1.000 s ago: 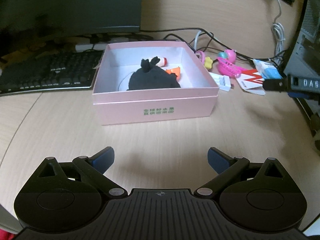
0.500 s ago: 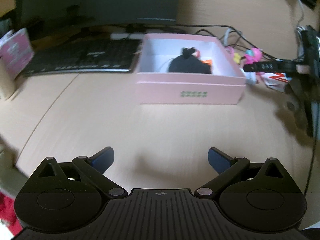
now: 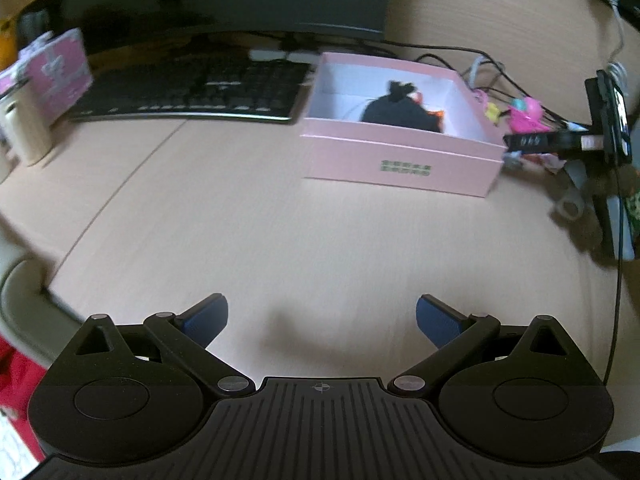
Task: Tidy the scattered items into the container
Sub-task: 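Grasp the white battery charger with the right tool and set it before the left tool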
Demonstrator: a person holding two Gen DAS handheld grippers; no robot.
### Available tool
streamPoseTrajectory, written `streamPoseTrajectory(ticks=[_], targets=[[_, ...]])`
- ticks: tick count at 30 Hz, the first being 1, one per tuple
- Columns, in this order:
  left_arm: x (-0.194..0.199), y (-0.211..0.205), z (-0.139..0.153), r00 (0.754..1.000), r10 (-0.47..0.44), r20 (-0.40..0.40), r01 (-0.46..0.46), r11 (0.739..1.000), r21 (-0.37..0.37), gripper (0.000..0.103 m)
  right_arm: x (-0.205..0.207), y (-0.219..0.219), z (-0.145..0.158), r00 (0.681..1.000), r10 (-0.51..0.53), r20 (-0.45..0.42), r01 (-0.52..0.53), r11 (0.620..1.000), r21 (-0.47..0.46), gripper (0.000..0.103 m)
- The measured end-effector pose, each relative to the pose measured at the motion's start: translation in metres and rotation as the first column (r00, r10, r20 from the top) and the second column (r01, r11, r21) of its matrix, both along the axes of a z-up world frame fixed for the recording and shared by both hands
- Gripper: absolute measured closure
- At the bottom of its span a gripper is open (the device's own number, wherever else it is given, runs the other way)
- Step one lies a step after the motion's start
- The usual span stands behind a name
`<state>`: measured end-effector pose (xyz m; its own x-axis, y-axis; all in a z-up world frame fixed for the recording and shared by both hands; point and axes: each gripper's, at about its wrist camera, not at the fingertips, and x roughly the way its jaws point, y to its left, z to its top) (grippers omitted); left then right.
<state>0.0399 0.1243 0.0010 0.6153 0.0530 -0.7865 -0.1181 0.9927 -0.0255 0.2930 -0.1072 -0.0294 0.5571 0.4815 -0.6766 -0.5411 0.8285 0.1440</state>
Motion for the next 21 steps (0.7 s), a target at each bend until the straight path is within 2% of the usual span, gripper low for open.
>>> streamPoseTrajectory(ticks=[1, 2, 10, 12, 14, 16, 17, 19, 20, 21], targets=[[0.002, -0.003, -0.001, 1.000, -0.016, 0.002, 0.016, 1.000, -0.002, 0.000, -0.010, 0.001, 0.001, 1.000, 0.010, 0.013, -0.010, 1.000, -0.023, 0.047], [0.004, -0.007, -0.001, 0.999, -0.034, 0.005, 0.034, 0.999, -0.005, 0.000, -0.018, 0.000, 0.002, 1.000, 0.016, 0.016, -0.015, 0.999, -0.035, 0.055], [0.025, -0.031, -0.003, 0.987, -0.162, 0.022, 0.163, 0.986, -0.020, 0.000, -0.098, -0.019, 0.014, 0.999, 0.046, 0.007, -0.045, 0.999, -0.026, 0.055], [0.029, -0.036, -0.004, 0.982, -0.190, 0.021, 0.191, 0.981, -0.024, 0.000, -0.128, -0.022, 0.025, 0.994, 0.107, 0.007, -0.107, 0.994, -0.002, 0.056], [0.034, -0.040, -0.006, 0.977, -0.215, 0.016, 0.215, 0.976, -0.029, 0.000, -0.159, -0.026, 0.038, 0.977, 0.211, 0.031, -0.211, 0.977, -0.003, 0.056], [0.037, -0.045, -0.009, 0.972, -0.233, 0.011, 0.234, 0.972, -0.029, 0.000, -0.181, -0.033, 0.047, 0.960, 0.275, 0.058, -0.273, 0.961, -0.042, 0.055], [0.039, -0.048, -0.010, 0.971, -0.241, 0.007, 0.241, 0.970, -0.033, 0.000, -0.185, -0.036, 0.049, 0.961, 0.267, 0.075, -0.261, 0.962, -0.077, 0.054], [0.042, -0.053, -0.012, 0.968, -0.252, 0.003, 0.252, 0.967, -0.040, 0.001, -0.181, -0.044, 0.051, 0.978, 0.175, 0.115, -0.158, 0.977, -0.143, 0.042], [0.043, -0.055, -0.012, 0.966, -0.259, 0.004, 0.259, 0.965, -0.039, 0.000, -0.174, -0.051, 0.052, 0.986, 0.111, 0.125, -0.093, 0.986, -0.141, 0.035], [0.044, -0.057, -0.012, 0.965, -0.263, 0.004, 0.263, 0.964, -0.036, 0.000, -0.167, -0.059, 0.054, 0.991, 0.040, 0.129, -0.025, 0.993, -0.117, 0.032]])
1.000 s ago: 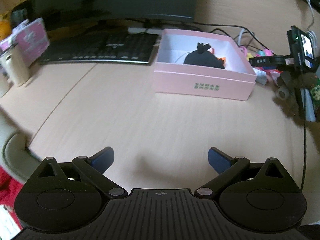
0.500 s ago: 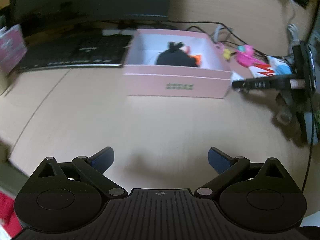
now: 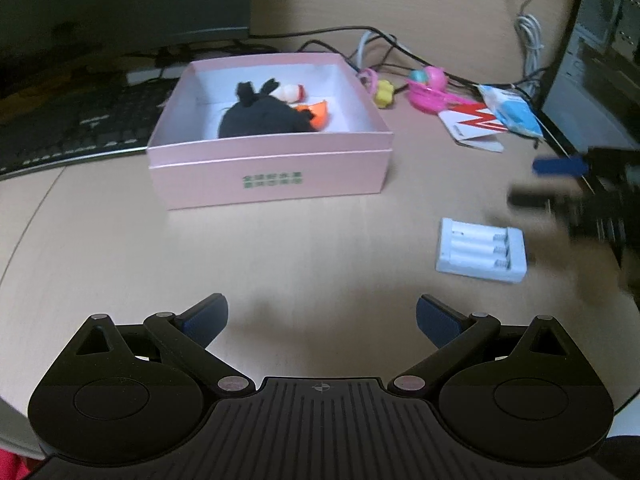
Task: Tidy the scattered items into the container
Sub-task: 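Grasp the white battery charger with the right tool and set it before the left tool, then grasp the white charger with the left tool while the right tool picks up the pink net scoop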
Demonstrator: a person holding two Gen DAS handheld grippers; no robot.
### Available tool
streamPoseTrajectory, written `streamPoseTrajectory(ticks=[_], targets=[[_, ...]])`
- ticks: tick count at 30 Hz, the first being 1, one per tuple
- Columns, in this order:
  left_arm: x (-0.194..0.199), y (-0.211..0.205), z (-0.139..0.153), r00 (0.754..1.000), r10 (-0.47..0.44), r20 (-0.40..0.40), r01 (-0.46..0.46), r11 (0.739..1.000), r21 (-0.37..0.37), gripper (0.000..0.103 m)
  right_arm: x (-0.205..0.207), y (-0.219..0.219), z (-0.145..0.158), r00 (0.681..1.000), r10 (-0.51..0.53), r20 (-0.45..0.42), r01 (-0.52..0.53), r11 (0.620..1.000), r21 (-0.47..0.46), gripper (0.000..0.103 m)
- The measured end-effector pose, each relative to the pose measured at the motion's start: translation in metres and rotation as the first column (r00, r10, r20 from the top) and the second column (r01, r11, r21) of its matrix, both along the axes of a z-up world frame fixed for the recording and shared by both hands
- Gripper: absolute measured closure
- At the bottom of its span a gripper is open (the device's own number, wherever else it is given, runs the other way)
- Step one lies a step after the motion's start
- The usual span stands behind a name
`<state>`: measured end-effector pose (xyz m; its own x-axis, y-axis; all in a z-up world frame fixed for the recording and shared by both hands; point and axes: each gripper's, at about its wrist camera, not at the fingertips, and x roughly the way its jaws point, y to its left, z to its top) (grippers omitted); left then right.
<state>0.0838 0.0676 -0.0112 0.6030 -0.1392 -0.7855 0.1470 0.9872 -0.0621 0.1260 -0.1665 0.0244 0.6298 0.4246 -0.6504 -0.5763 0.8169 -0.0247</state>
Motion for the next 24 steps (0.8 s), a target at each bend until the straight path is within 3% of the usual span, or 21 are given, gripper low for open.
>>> streamPoseTrajectory(ticks=[4, 7, 10, 16, 20, 22, 24], targets=[[0.001, 0.000, 0.000, 1.000, 0.009, -0.004, -0.009, 1.000, 0.008, 0.000, 0.030, -0.019, 0.009, 0.980, -0.199, 0.010, 0.197, 0.975, 0.101, 0.032], [0.000, 0.004, -0.001, 0.999, 0.038, -0.009, -0.038, 0.999, 0.014, 0.000, 0.060, -0.020, 0.007, 0.956, -0.294, 0.004, 0.291, 0.948, 0.128, 0.024], [-0.002, 0.011, -0.001, 0.997, 0.074, -0.016, -0.074, 0.997, 0.024, 0.000, 0.097, -0.010, -0.005, 0.940, -0.342, -0.020, 0.342, 0.933, 0.113, 0.017], [-0.011, 0.024, -0.002, 0.990, 0.138, -0.033, -0.137, 0.990, 0.040, 0.000, 0.150, 0.008, -0.038, 0.912, -0.407, 0.049, 0.409, 0.912, -0.039, 0.017], [-0.015, 0.032, -0.005, 0.983, 0.172, -0.056, -0.170, 0.984, 0.049, 0.000, 0.163, 0.007, -0.033, 0.914, -0.399, 0.075, 0.396, 0.917, 0.049, 0.017], [-0.017, 0.034, -0.006, 0.982, 0.179, -0.061, -0.176, 0.983, 0.053, 0.000, 0.161, 0.015, -0.028, 0.940, -0.322, 0.114, 0.316, 0.946, 0.067, 0.022], [-0.019, 0.035, -0.006, 0.981, 0.186, -0.059, -0.183, 0.982, 0.055, 0.000, 0.163, 0.036, -0.032, 0.956, -0.239, 0.171, 0.249, 0.968, -0.035, 0.048]])
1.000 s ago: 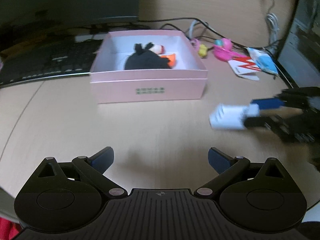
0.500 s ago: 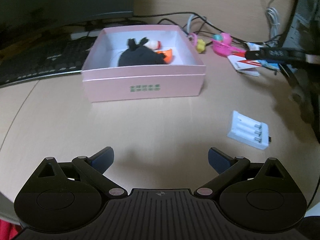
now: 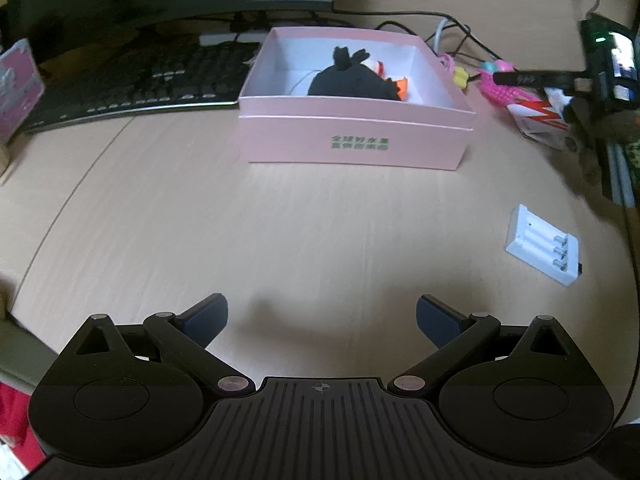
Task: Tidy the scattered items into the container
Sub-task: 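Grasp the white charger with the left tool while the right tool picks up the pink net scoop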
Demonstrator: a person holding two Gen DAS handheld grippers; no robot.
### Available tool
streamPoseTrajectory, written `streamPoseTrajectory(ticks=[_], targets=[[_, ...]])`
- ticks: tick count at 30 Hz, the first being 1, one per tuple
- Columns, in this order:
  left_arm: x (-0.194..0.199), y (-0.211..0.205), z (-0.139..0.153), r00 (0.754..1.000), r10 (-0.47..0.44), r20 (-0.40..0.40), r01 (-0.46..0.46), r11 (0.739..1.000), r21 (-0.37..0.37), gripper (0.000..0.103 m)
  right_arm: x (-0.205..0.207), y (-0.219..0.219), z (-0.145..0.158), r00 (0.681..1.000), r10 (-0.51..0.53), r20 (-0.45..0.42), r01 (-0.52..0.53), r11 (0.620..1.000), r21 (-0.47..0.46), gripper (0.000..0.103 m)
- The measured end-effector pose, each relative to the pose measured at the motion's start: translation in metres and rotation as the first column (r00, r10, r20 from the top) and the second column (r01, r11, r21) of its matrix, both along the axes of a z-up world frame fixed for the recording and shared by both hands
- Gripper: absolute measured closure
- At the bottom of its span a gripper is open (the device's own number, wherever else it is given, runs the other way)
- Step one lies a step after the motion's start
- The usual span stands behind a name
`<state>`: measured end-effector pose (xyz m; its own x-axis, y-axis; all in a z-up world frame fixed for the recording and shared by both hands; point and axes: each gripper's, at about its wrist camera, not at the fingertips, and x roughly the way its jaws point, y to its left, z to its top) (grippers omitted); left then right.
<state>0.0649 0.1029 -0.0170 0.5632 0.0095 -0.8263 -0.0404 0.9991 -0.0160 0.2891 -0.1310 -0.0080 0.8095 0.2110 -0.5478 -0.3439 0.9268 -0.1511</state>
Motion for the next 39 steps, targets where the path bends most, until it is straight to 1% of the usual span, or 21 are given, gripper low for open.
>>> streamPoseTrajectory(ticks=[2, 4, 5, 6, 8, 11, 15, 17, 19, 21, 23, 26, 28, 30, 32, 33, 35, 36, 39], targets=[[-0.001, 0.001, 0.000, 1.000, 0.002, 0.002, -0.002, 1.000, 0.000, 0.000, 0.006, 0.018, -0.010, 0.999, 0.039, 0.013, -0.038, 0.993, -0.115, 0.060], [-0.002, 0.001, 0.001, 1.000, -0.003, 0.005, 0.003, 1.000, 0.000, 0.000, 0.011, 0.031, -0.019, 0.998, 0.054, 0.028, -0.047, 0.979, -0.200, 0.068], [-0.002, 0.000, 0.002, 1.000, -0.011, 0.007, 0.011, 1.000, 0.000, 0.000, 0.013, 0.035, -0.021, 0.998, 0.058, 0.019, -0.052, 0.973, -0.227, 0.082], [-0.002, -0.001, 0.002, 1.000, -0.019, 0.008, 0.019, 1.000, 0.000, 0.000, 0.014, 0.037, -0.021, 0.998, 0.061, 0.002, -0.059, 0.970, -0.238, 0.094], [-0.002, -0.003, 0.002, 0.999, -0.041, 0.011, 0.041, 0.999, -0.005, 0.000, 0.006, 0.037, -0.014, 0.999, 0.046, 0.009, -0.043, 0.973, -0.228, 0.097], [0.002, -0.010, 0.003, 0.996, -0.085, 0.020, 0.086, 0.996, -0.020, 0.000, -0.024, 0.027, 0.011, 0.998, 0.015, 0.057, -0.006, 0.987, -0.160, 0.097], [0.012, -0.028, 0.006, 0.983, -0.178, 0.048, 0.180, 0.983, -0.040, 0.000, -0.083, 0.000, 0.058, 0.995, -0.016, 0.103, 0.019, 1.000, -0.025, 0.097], [0.017, -0.041, 0.007, 0.971, -0.232, 0.063, 0.235, 0.971, -0.045, 0.000, -0.113, -0.015, 0.079, 0.995, -0.018, 0.098, 0.012, 0.998, 0.059, 0.097], [0.021, -0.053, 0.009, 0.953, -0.290, 0.083, 0.295, 0.954, -0.047, 0.000, -0.140, -0.032, 0.095, 0.998, -0.016, 0.057, 0.006, 0.984, 0.177, 0.097], [0.024, -0.065, 0.010, 0.935, -0.339, 0.101, 0.346, 0.937, -0.051, 0.000, -0.163, -0.048, 0.101, 0.999, 0.032, -0.032, -0.019, 0.941, 0.337, 0.097], [0.025, -0.072, 0.011, 0.921, -0.372, 0.117, 0.380, 0.924, -0.052, 0.000, -0.182, -0.058, 0.096, 0.991, 0.074, -0.112, -0.015, 0.891, 0.453, 0.097], [0.027, -0.080, 0.013, 0.903, -0.409, 0.129, 0.419, 0.907, -0.052, 0.000, -0.201, -0.077, 0.085, 0.975, 0.092, -0.203, 0.054, 0.786, 0.616, 0.097], [0.027, -0.082, 0.013, 0.894, -0.429, 0.132, 0.438, 0.897, -0.050, 0.000, -0.210, -0.090, 0.080, 0.969, 0.085, -0.231, 0.102, 0.715, 0.691, 0.097], [0.028, -0.084, 0.013, 0.885, -0.447, 0.131, 0.457, 0.888, -0.050, 0.000, -0.220, -0.098, 0.080, 0.969, 0.068, -0.237, 0.129, 0.676, 0.726, 0.097], [0.028, -0.084, 0.011, 0.881, -0.456, 0.125, 0.465, 0.883, -0.055, 0.000, -0.228, -0.102, 0.080, 0.968, 0.065, -0.241, 0.142, 0.652, 0.745, 0.097], [0.029, -0.084, 0.010, 0.881, -0.458, 0.120, 0.466, 0.883, -0.059, 0.000, -0.231, -0.100, 0.079, 0.967, 0.061, -0.246, 0.149, 0.648, 0.747, 0.097], [0.031, -0.084, 0.007, 0.883, -0.457, 0.110, 0.465, 0.882, -0.070, 0.000, -0.233, -0.096, 0.076, 0.967, 0.053, -0.249, 0.151, 0.667, 0.729, 0.097], [0.032, -0.085, 0.006, 0.883, -0.457, 0.106, 0.465, 0.882, -0.073, 0.000, -0.234, -0.097, 0.074, 0.966, 0.053, -0.252, 0.154, 0.666, 0.730, 0.097], [0.033, -0.088, 0.004, 0.879, -0.467, 0.097, 0.474, 0.877, -0.075, 0.000, -0.233, -0.113, 0.061, 0.957, 0.033, -0.289, 0.205, 0.628, 0.750, 0.096]])
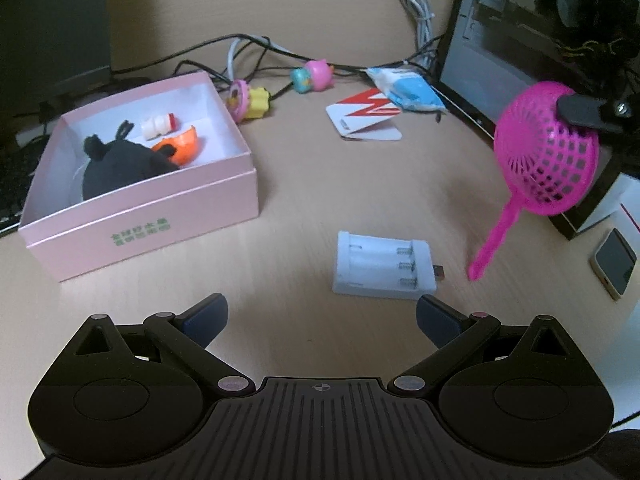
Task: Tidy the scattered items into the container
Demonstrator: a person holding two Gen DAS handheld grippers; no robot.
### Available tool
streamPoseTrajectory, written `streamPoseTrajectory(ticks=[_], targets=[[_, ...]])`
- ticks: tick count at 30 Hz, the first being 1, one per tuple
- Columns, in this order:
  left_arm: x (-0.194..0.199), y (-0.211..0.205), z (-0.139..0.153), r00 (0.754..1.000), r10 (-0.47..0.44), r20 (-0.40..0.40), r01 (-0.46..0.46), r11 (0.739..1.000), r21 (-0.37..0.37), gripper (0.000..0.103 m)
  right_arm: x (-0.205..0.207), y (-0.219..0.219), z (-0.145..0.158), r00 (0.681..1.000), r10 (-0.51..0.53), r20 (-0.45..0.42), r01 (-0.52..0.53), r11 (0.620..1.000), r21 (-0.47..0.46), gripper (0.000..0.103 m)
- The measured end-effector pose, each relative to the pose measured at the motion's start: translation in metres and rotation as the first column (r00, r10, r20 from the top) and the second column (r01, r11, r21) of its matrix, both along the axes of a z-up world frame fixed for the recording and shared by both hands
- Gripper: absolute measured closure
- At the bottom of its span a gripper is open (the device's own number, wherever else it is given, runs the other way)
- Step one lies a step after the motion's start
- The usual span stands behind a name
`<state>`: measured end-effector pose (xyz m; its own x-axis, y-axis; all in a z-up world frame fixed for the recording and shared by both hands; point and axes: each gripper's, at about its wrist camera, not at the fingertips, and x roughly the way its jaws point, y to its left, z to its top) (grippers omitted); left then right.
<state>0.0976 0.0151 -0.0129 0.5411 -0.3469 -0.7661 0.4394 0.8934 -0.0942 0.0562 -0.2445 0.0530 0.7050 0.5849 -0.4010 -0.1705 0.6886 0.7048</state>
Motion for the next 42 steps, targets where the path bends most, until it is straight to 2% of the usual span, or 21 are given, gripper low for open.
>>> streamPoseTrajectory(ticks=[1, 3, 4, 6, 9, 12, 16, 19, 21, 27, 29, 30, 31, 36, 38, 42], targets=[[0.000, -0.002, -0.001, 1.000, -0.005, -0.004, 0.005, 1.000, 0.002, 0.000, -0.001, -0.008, -0.005, 1.000, -0.018, -0.018, 0.018, 1.000, 0.013, 0.096], [0.000, -0.006, -0.003, 1.000, -0.019, -0.010, 0.019, 1.000, 0.009, 0.000, -0.005, -0.025, -0.014, 0.995, -0.087, -0.040, 0.089, 0.996, 0.025, 0.072], [0.000, -0.009, -0.003, 1.000, -0.025, -0.011, 0.025, 1.000, 0.012, 0.000, -0.009, -0.032, -0.014, 0.990, -0.136, -0.039, 0.135, 0.991, -0.014, 0.065], [0.001, -0.014, -0.005, 0.999, -0.037, -0.016, 0.038, 0.999, 0.020, 0.000, -0.019, -0.036, -0.011, 0.974, -0.227, -0.005, 0.223, 0.961, -0.165, 0.044], [0.003, -0.027, -0.008, 0.998, -0.067, -0.019, 0.068, 0.997, 0.036, 0.000, -0.032, -0.032, -0.008, 0.962, -0.265, 0.065, 0.270, 0.893, -0.360, 0.033], [0.006, -0.046, -0.013, 0.994, -0.107, -0.008, 0.107, 0.993, 0.056, 0.000, -0.042, -0.024, -0.011, 0.964, -0.248, 0.099, 0.266, 0.858, -0.440, 0.022], [0.011, -0.075, -0.022, 0.992, -0.125, 0.018, 0.122, 0.987, 0.104, 0.000, -0.050, -0.010, -0.020, 0.973, -0.204, 0.106, 0.229, 0.813, -0.536, 0.016], [0.017, -0.092, -0.029, 0.991, -0.128, 0.027, 0.123, 0.984, 0.128, 0.000, -0.054, 0.000, -0.035, 0.980, -0.181, 0.084, 0.193, 0.764, -0.615, 0.015], [0.020, -0.099, -0.034, 0.991, -0.125, 0.040, 0.117, 0.980, 0.160, 0.000, -0.057, 0.006, -0.044, 0.985, -0.160, 0.065, 0.164, 0.748, -0.644, 0.011], [0.027, -0.097, -0.043, 0.995, -0.087, 0.046, 0.078, 0.982, 0.171, 0.000, -0.058, 0.017, -0.063, 0.995, -0.094, 0.020, 0.084, 0.747, -0.659, 0.000], [0.028, -0.095, -0.042, 0.995, -0.083, 0.052, 0.074, 0.983, 0.167, 0.001, -0.057, 0.020, -0.066, 0.997, -0.076, 0.013, 0.066, 0.748, -0.660, 0.000], [0.027, -0.094, -0.042, 0.995, -0.083, 0.056, 0.073, 0.984, 0.164, 0.007, -0.056, 0.021, -0.067, 0.998, -0.067, 0.011, 0.058, 0.751, -0.658, 0.000], [0.025, -0.094, -0.041, 0.995, -0.085, 0.060, 0.074, 0.984, 0.159, 0.009, -0.055, 0.021, -0.068, 0.998, -0.063, 0.015, 0.057, 0.756, -0.652, 0.000], [0.019, -0.076, -0.038, 0.998, -0.037, 0.055, 0.028, 0.985, 0.169, 0.009, -0.048, 0.024, -0.068, 0.996, -0.076, 0.052, 0.092, 0.761, -0.642, 0.000], [0.014, -0.060, -0.036, 0.999, 0.002, 0.052, -0.011, 0.985, 0.170, 0.009, -0.037, 0.026, -0.072, 0.992, -0.115, 0.052, 0.121, 0.733, -0.670, 0.000], [0.004, -0.022, -0.031, 0.993, 0.106, 0.059, -0.115, 0.976, 0.186, 0.009, -0.009, 0.036, -0.084, 0.983, -0.182, 0.035, 0.143, 0.629, -0.764, 0.000]])
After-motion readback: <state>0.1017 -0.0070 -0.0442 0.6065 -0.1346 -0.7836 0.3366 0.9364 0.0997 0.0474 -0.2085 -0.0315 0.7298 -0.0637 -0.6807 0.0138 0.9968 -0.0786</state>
